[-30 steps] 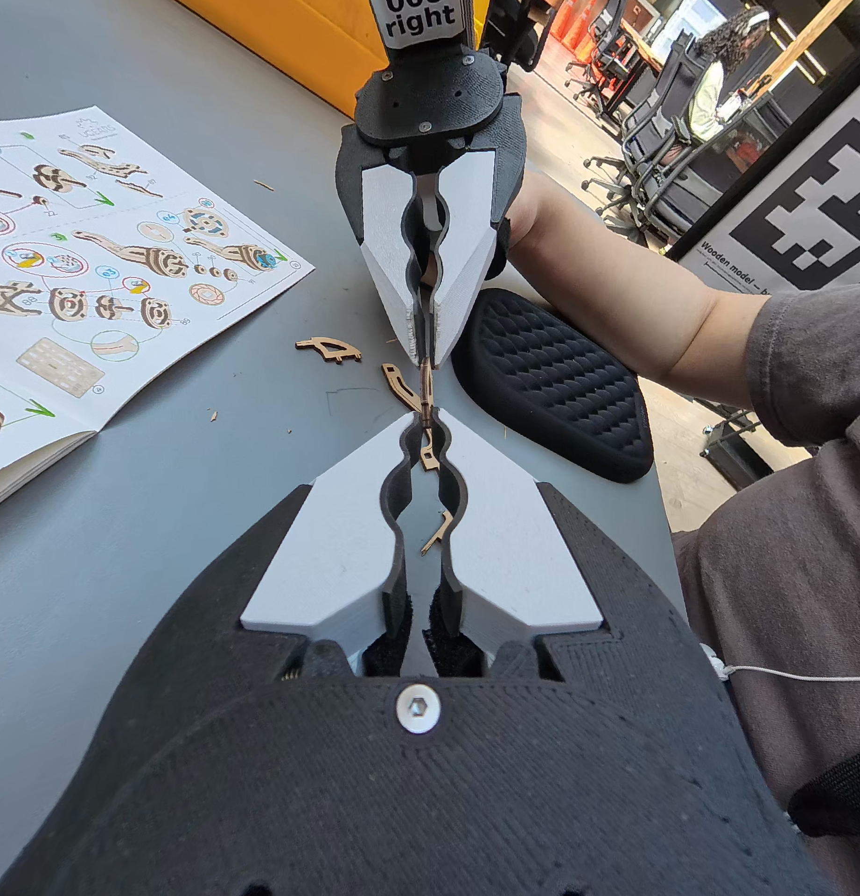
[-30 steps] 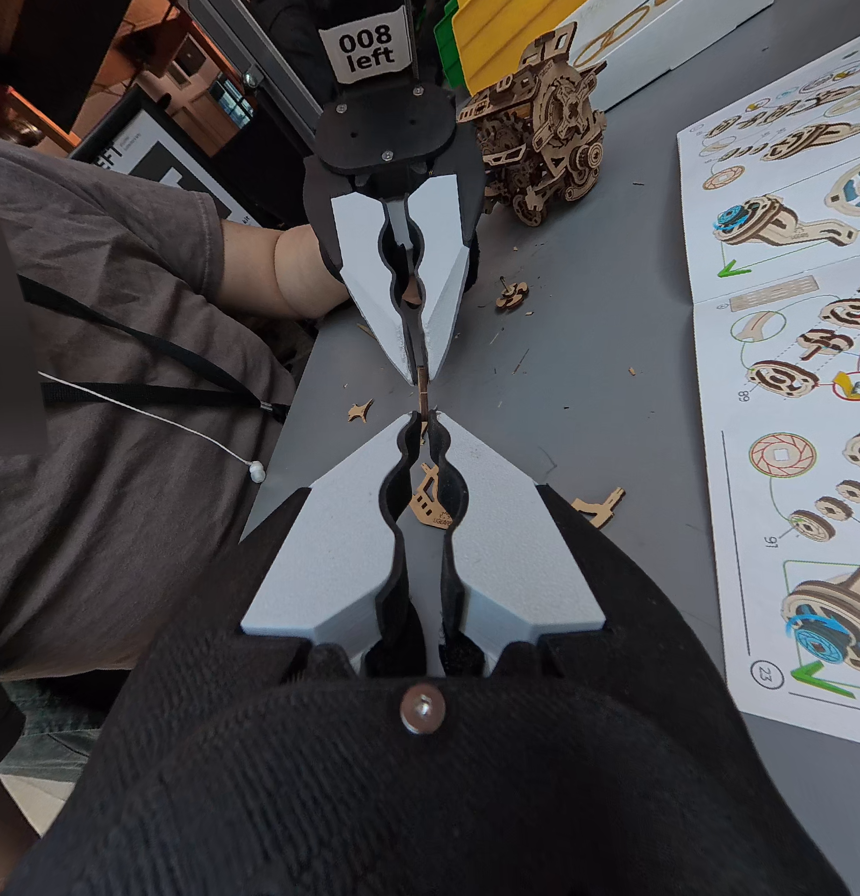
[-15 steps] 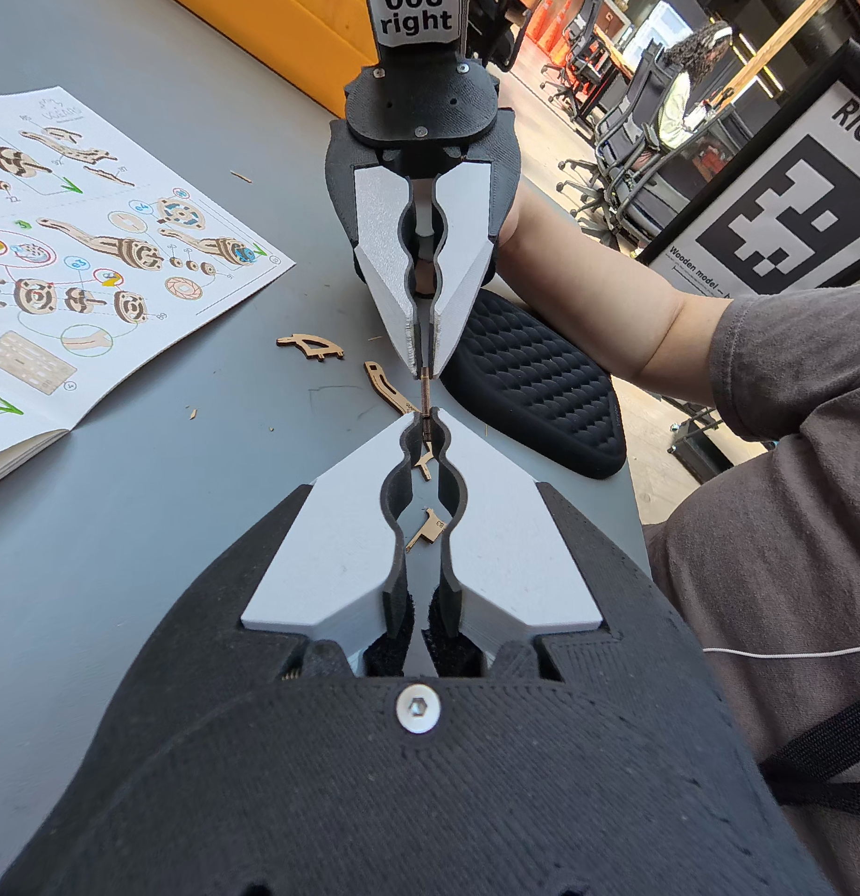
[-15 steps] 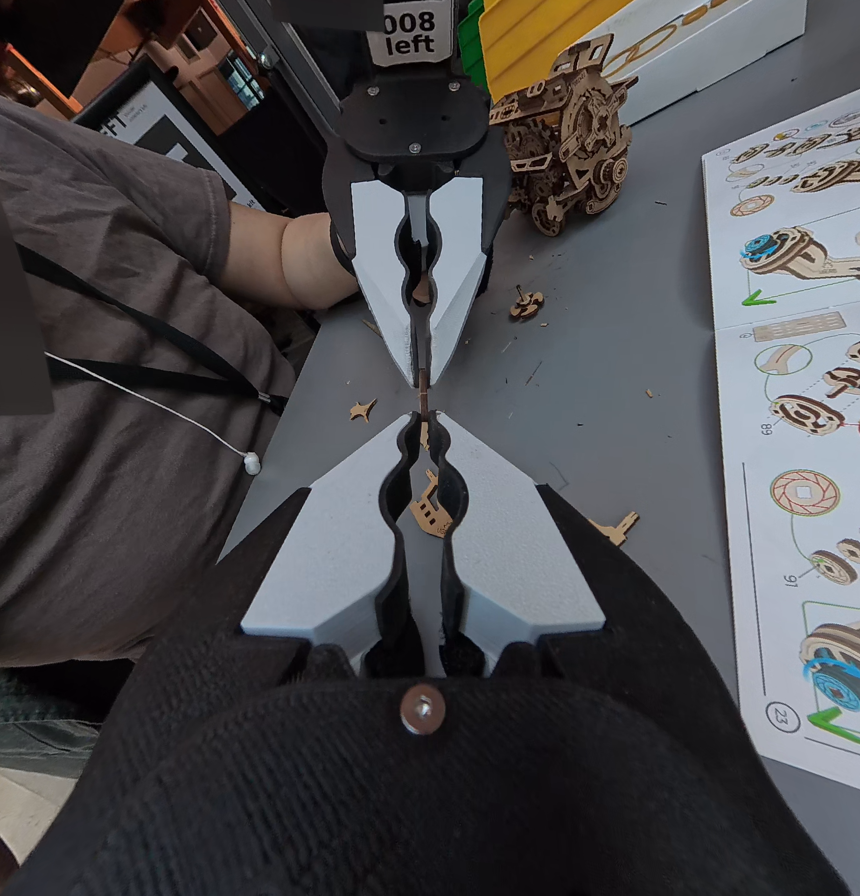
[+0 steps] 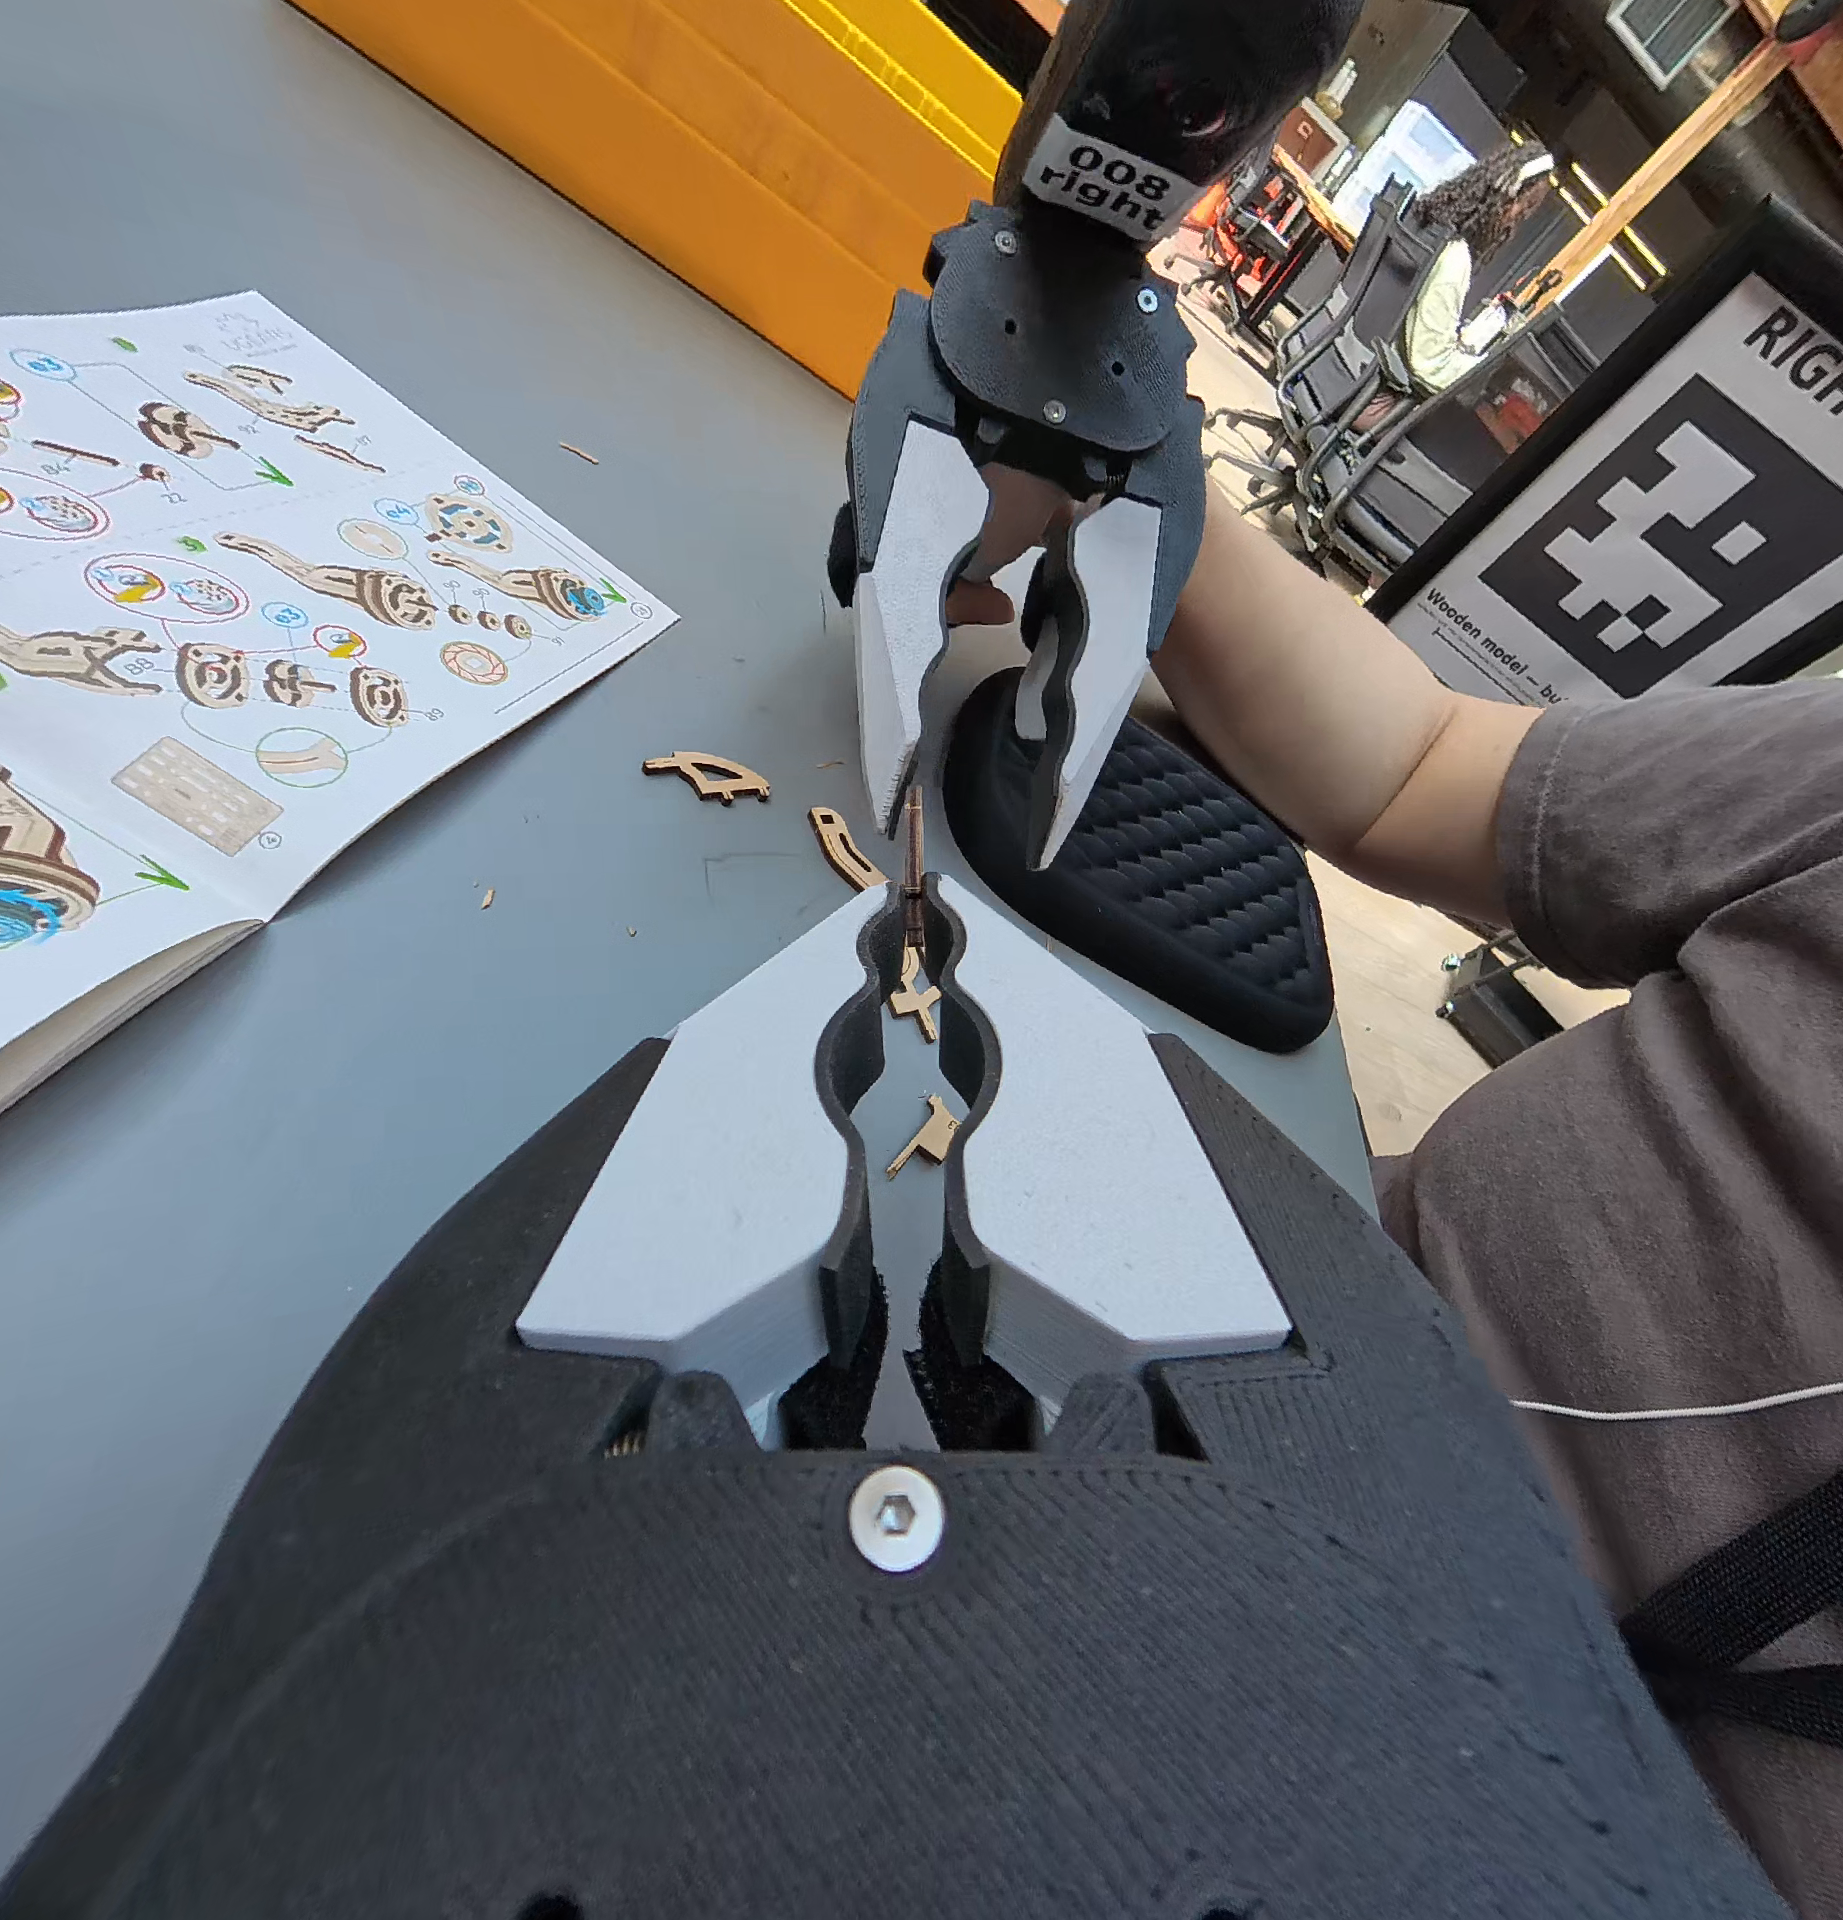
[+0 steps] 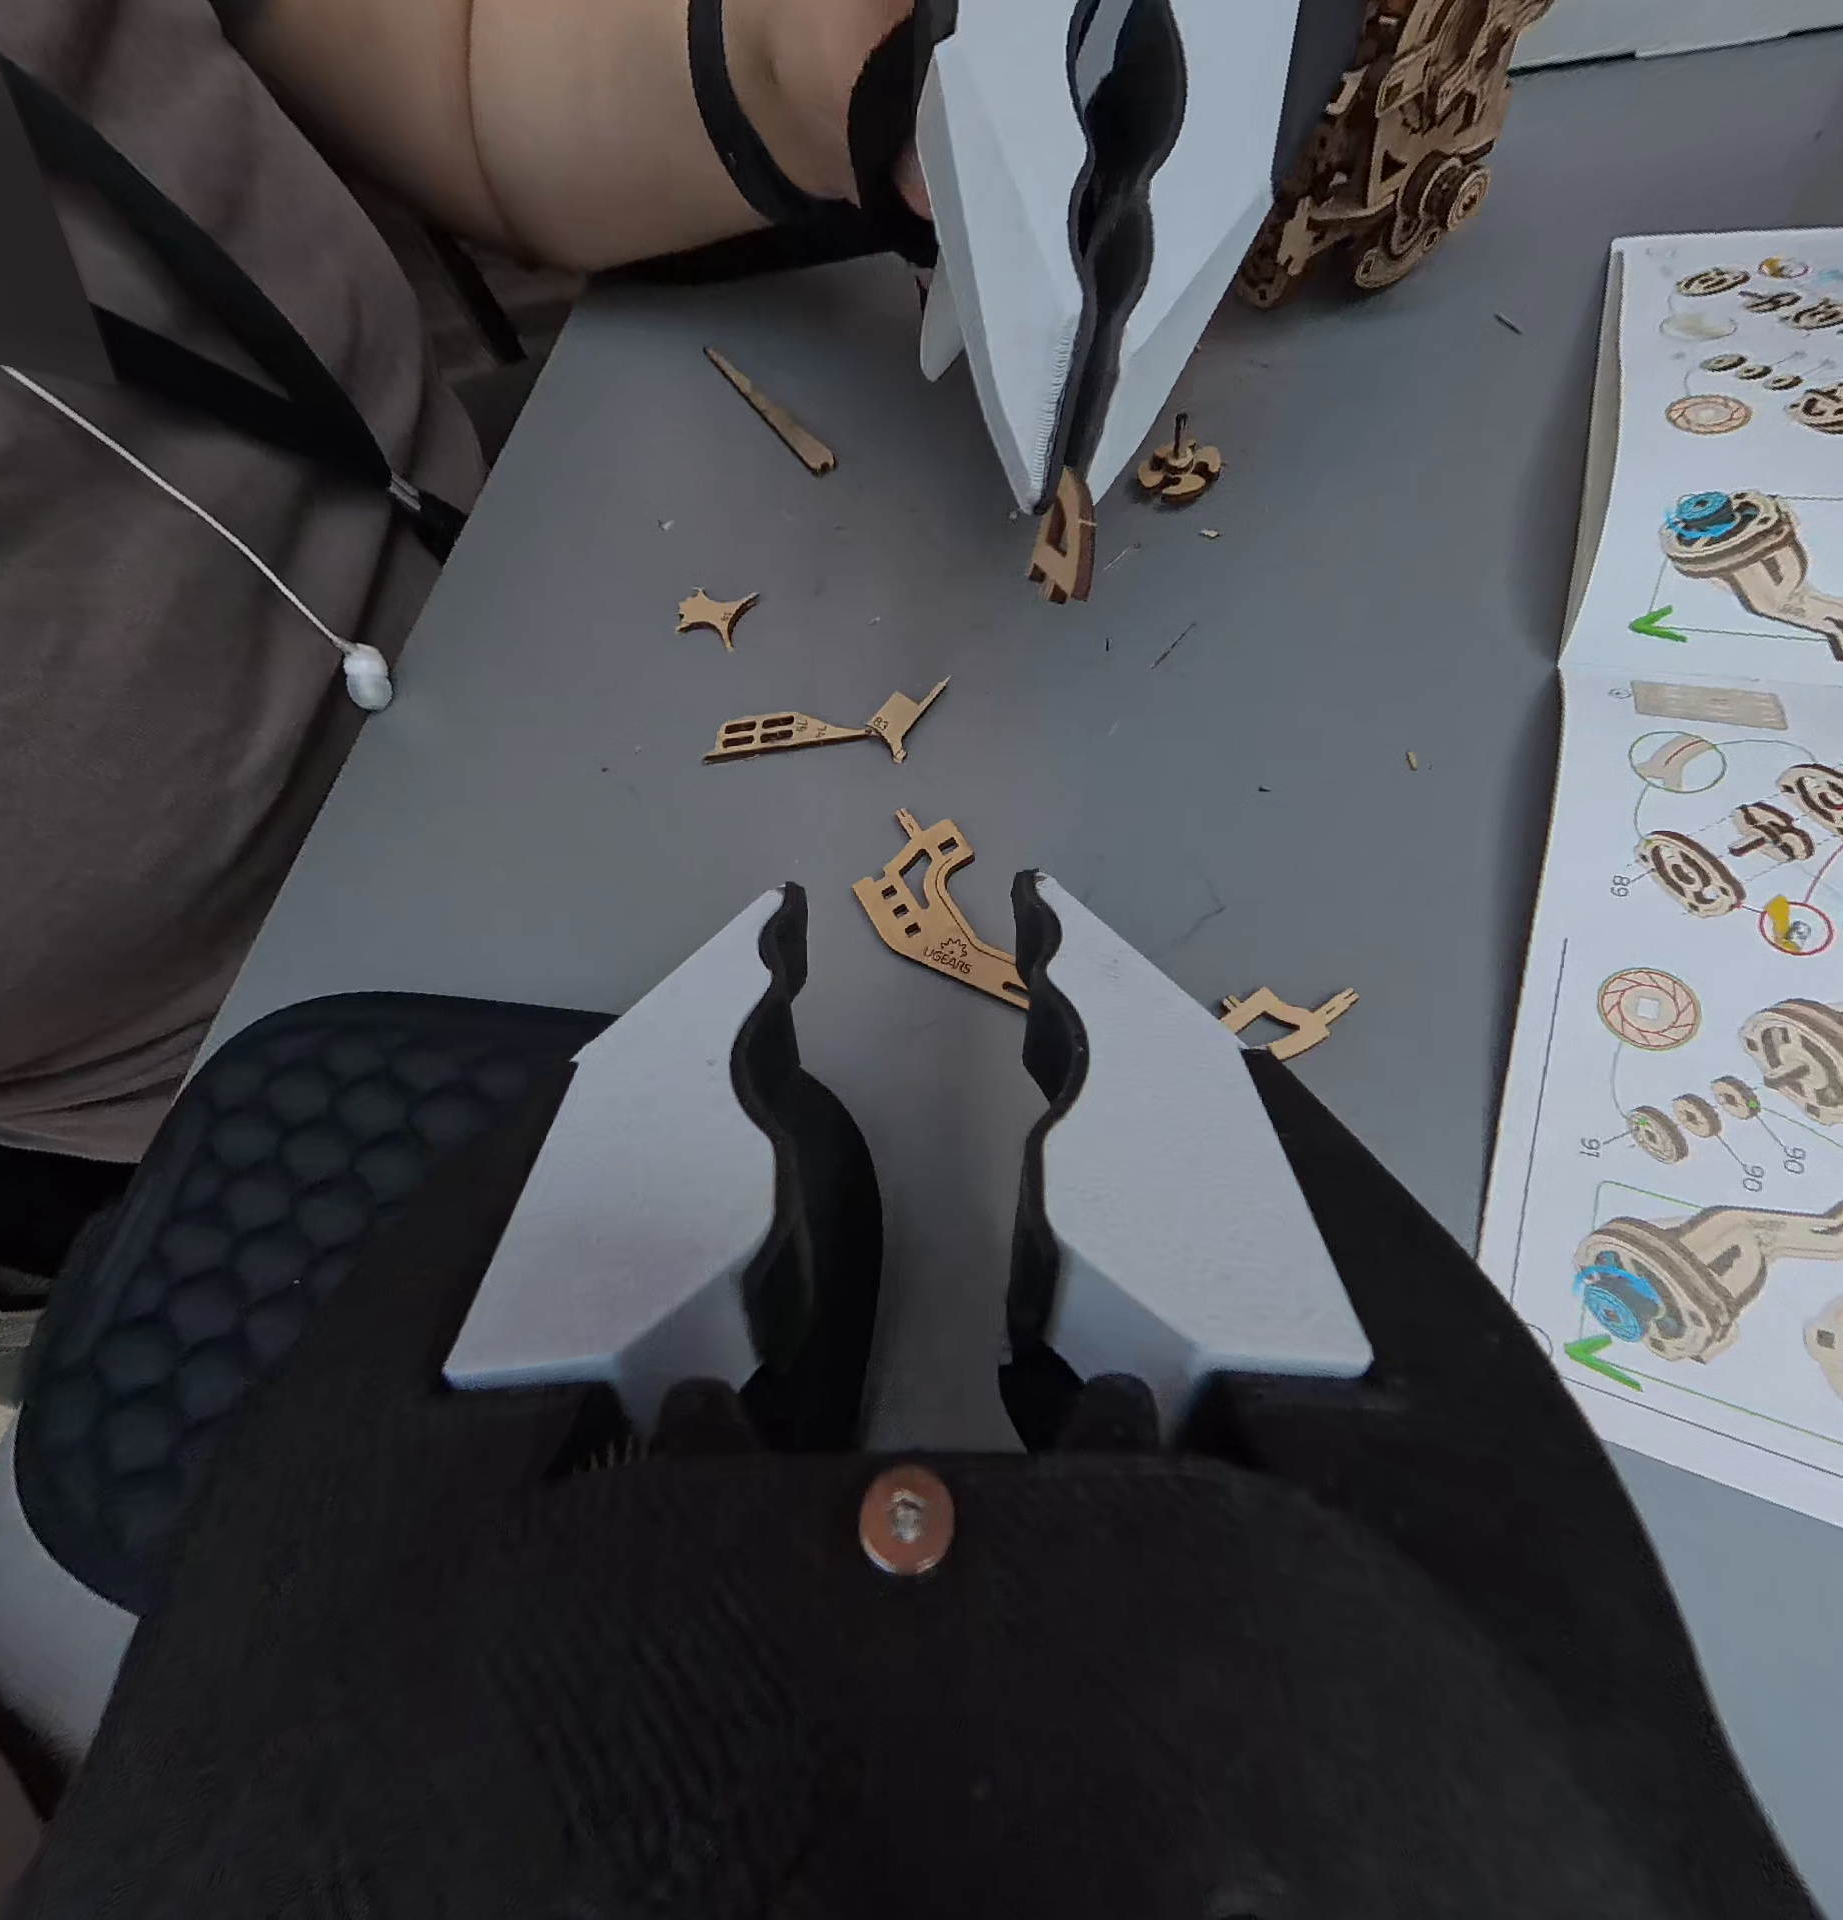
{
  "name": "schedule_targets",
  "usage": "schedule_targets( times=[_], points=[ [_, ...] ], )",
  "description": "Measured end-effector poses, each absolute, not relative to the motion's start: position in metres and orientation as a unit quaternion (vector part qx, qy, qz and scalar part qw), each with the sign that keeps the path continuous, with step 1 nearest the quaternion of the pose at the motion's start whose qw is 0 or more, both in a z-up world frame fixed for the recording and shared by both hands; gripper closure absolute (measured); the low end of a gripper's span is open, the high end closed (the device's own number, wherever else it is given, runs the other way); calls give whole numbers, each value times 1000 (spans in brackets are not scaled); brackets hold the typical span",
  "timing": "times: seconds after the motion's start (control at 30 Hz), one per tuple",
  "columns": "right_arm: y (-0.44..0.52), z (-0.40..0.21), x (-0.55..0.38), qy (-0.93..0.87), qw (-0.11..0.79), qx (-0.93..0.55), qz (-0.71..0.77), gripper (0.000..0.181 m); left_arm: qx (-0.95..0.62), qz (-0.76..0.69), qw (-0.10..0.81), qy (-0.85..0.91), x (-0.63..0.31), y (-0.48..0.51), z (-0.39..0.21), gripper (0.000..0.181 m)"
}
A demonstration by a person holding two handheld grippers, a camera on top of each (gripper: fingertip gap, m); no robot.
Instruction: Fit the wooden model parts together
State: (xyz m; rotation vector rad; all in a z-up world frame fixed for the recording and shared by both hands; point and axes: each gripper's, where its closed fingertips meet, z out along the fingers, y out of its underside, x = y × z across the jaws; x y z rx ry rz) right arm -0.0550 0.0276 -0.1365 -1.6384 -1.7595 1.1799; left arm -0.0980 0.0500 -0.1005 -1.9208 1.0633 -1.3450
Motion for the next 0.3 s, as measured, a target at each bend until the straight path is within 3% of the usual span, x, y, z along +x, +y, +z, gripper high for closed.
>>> schedule_targets(
  times=[0.3],
  points=[
    [21, -155, -62, -682, 223, -592, 367, 137, -717, -497, 296, 390, -104, 57, -95, 181]
  ],
)
